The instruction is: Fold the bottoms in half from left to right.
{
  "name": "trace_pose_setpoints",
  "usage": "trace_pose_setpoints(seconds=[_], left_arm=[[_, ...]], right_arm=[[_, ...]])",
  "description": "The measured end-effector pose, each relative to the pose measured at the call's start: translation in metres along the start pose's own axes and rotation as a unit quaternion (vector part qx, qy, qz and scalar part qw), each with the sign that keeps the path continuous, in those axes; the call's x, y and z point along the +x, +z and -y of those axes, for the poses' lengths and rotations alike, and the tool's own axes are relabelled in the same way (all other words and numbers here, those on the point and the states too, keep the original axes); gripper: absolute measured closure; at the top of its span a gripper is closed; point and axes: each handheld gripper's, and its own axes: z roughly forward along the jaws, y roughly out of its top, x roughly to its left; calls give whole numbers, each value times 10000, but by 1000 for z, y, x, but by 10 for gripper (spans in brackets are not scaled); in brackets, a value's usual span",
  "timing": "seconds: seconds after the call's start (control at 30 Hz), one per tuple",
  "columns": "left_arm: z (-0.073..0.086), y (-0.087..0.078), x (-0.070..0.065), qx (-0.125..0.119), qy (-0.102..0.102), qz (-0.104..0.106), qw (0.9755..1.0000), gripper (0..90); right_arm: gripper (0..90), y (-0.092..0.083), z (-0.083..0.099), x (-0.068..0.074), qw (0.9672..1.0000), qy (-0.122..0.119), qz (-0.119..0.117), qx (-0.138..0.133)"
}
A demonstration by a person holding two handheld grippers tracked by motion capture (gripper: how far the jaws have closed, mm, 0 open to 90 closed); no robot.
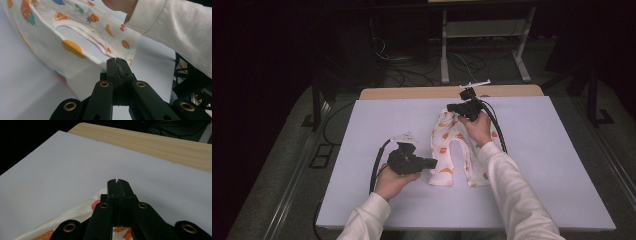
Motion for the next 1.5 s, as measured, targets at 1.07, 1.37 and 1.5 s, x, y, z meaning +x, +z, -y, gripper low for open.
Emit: trace_pose_setpoints(seconds=[1.07,1.37,1.5], left_arm=[[-37,40,-34,30,456,292,9985,898],[-47,52,-39,23,507,407,9979,897],[-49,59,-41,41,498,454,9977,898]], right_arm=[[877,-23,11,-42,9988,456,82,-147],[877,-26,8,-47,9987,475,-40,-170],[877,-28,8,-50,9987,469,-98,-170]])
